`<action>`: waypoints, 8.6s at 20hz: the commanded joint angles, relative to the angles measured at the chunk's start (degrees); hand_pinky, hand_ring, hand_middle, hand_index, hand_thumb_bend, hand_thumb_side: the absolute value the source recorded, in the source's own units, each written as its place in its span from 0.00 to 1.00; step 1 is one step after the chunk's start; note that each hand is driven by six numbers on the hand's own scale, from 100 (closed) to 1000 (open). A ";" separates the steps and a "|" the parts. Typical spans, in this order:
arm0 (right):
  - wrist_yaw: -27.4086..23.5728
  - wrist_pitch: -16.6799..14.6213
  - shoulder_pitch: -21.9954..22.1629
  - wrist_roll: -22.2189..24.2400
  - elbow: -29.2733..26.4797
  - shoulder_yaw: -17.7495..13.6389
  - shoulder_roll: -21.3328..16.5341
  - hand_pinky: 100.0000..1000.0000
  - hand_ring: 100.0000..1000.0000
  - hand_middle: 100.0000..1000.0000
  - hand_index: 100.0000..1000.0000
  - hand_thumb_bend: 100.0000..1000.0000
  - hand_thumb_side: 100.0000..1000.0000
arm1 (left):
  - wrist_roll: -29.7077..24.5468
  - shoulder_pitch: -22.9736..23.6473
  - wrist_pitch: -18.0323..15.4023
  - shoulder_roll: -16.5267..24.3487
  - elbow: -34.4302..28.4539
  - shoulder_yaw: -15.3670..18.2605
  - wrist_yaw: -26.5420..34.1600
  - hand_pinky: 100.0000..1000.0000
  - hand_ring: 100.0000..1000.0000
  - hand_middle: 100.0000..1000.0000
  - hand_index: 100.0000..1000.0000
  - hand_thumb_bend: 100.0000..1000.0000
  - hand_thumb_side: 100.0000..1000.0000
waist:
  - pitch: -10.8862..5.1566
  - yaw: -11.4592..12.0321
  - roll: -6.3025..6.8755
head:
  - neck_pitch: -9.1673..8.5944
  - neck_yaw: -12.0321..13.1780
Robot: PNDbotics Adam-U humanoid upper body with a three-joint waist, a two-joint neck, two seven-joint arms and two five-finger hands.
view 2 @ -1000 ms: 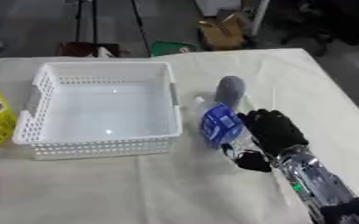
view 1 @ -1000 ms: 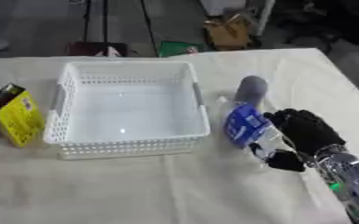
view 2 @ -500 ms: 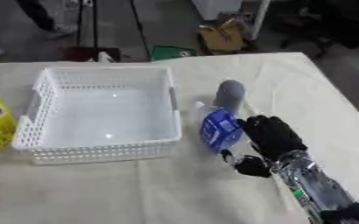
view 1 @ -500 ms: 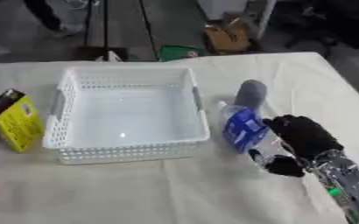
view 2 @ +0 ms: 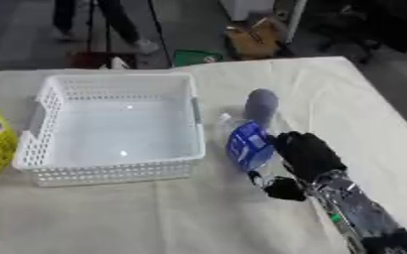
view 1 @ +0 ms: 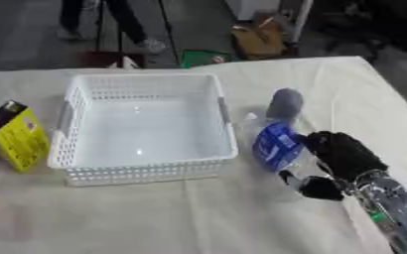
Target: Pick up objects on the table and place them in the box.
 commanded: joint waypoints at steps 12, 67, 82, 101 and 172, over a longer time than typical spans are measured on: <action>-1.34 -0.14 -0.24 -1.76 1.09 -0.75 -0.64 0.81 0.88 0.80 1.00 0.36 1.00 | -0.18 -0.25 0.17 0.32 -0.89 0.72 0.37 0.95 0.99 0.98 0.98 0.00 0.70 | -0.37 0.19 0.38 | -0.87 -0.41; -3.28 1.45 0.35 -4.74 2.69 1.22 0.82 0.73 0.59 0.45 0.97 0.16 0.78 | -0.79 -0.86 0.35 -0.14 -0.89 1.08 1.59 0.95 0.99 0.98 0.96 0.00 0.68 | 0.01 0.42 0.55 | -1.28 -0.86; -6.78 3.42 -0.66 -7.29 -3.51 0.27 -0.92 0.71 0.51 0.33 0.93 0.13 0.79 | -0.91 -0.81 0.50 0.01 -0.89 1.19 1.82 0.95 0.99 0.98 0.96 0.00 0.68 | -0.55 0.05 0.58 | -1.45 -0.81; -10.29 5.20 -3.78 -9.19 -10.09 -0.91 -4.06 0.70 0.45 0.23 0.91 0.12 0.83 | -1.08 -0.76 0.65 0.19 -0.89 1.24 1.81 0.95 0.99 0.98 0.96 0.00 0.68 | -0.81 -0.15 0.35 | -1.27 -0.58; -15.80 -9.73 -37.50 -10.66 24.74 9.30 8.82 0.75 0.66 0.65 0.97 0.35 1.00 | -3.65 -2.14 0.57 -0.52 -0.89 -0.29 3.91 0.97 1.00 0.99 0.96 0.00 0.68 | -1.29 6.25 -0.08 | -1.63 -2.59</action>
